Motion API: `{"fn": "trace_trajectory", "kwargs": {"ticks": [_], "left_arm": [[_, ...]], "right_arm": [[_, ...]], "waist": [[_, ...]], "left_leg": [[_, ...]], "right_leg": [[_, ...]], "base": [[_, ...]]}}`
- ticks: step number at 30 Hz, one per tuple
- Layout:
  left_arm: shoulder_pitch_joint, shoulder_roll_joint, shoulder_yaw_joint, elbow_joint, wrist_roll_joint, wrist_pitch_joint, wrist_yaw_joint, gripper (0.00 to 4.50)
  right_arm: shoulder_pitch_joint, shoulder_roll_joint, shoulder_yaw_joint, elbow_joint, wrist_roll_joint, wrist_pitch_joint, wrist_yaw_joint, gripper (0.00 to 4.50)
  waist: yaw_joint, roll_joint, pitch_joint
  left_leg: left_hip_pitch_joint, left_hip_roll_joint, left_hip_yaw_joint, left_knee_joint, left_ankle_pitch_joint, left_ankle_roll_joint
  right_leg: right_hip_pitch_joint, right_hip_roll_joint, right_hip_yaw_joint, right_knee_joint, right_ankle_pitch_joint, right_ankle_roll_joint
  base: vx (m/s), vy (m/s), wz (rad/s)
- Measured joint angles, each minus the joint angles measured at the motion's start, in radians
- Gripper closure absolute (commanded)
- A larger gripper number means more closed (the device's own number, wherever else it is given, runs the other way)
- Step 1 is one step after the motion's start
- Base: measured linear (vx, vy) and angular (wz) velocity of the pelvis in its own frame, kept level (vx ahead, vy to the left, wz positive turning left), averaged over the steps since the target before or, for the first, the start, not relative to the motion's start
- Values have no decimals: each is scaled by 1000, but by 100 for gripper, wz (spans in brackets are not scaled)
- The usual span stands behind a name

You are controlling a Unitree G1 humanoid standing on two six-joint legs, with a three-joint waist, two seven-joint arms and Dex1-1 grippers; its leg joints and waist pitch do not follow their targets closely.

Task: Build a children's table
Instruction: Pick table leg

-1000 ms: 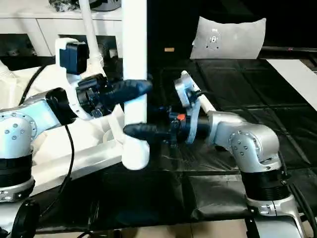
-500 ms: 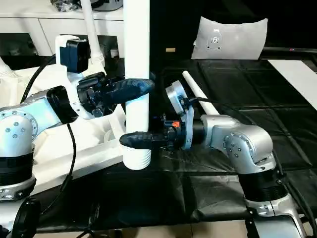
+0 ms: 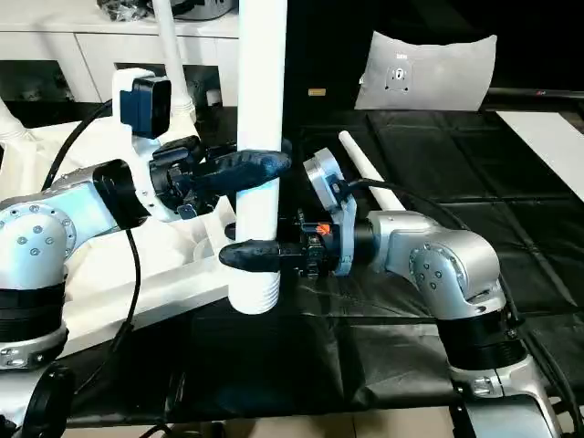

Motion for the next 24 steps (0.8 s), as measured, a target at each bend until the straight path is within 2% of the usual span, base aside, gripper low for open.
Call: {"fn": "trace_trajectory", "kwargs": {"ticks": [2,7,17,20,24], "left_arm": [[0,4,-2,-1,2,-2,-4,266],[2,6,-21,-1,3,-1,-9,266],[2,12,-40,-1,8,-2,-26,266],[2,15,-42,-1,13,-2,-27,266],[1,17,-43,0,17,-4,-27,266]], "right_arm": [[0,7,-4,4,3,6,-11,185],[-1,9,-17,4,20,18,-25,146],[-2,-8,-15,2,22,22,-8,146],[-2,-25,-2,1,22,29,-2,180],[-2,-30,8,-4,14,31,3,206]], "waist": [[0,0,0],[1,0,0],[2,0,0],[1,0,0],[1,0,0]], "left_leg": [[0,0,0,0,0,0],[0,0,0,0,0,0],[0,0,0,0,0,0],[0,0,0,0,0,0],[1,0,0,0,0,0]], "right_leg": [[0,0,0,0,0,0],[0,0,0,0,0,0],[0,0,0,1,0,0],[0,0,0,1,0,0],[0,0,0,1,0,0]], "base": [[0,0,0],[0,0,0],[0,0,0],[0,0,0],[0,0,0]]}}
